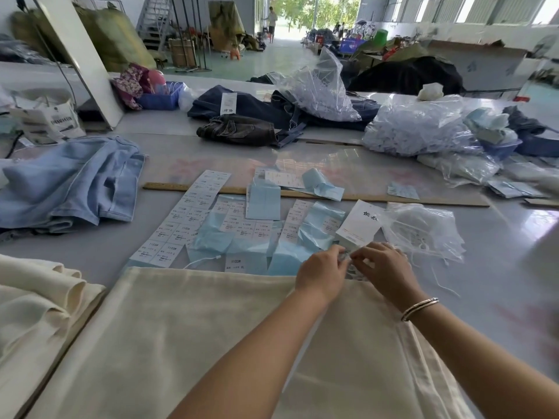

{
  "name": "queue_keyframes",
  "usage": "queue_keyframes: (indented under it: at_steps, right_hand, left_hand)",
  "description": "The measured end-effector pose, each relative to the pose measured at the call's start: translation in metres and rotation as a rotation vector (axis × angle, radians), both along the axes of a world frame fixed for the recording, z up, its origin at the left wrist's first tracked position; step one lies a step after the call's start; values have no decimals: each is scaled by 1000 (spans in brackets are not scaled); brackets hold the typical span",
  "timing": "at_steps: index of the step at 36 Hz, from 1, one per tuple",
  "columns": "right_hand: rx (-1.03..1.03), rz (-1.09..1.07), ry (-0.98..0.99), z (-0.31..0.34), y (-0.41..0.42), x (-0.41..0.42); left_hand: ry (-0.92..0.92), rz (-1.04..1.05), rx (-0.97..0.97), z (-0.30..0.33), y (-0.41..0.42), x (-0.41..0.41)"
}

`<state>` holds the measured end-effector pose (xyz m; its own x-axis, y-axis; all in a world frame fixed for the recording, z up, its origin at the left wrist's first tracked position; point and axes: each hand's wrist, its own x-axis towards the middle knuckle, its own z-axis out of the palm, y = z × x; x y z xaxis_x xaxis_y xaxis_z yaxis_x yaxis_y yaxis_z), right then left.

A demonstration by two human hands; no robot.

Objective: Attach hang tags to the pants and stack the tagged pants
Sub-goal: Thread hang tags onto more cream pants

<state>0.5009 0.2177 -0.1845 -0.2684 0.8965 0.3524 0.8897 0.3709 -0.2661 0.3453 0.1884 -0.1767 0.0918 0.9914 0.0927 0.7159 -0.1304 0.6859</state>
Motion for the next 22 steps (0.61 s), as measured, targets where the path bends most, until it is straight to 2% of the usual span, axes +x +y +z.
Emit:
queue_keyframes:
  at_steps: [11,18,21,22]
  right_hand:
    - [53,64,-140,-3,3,7]
    - [-62,-96,-183,-3,13,33]
    - [-152,-165,-264,2,12,39]
    - [-155,-178,-231,4,7,36]
  left_hand:
    - [110,10,140,-9,17,11]
    - [-52,177,218,10,15,-20]
    - [-54,157,221,27,10,-46]
    - [-27,129,226,33,7,-54]
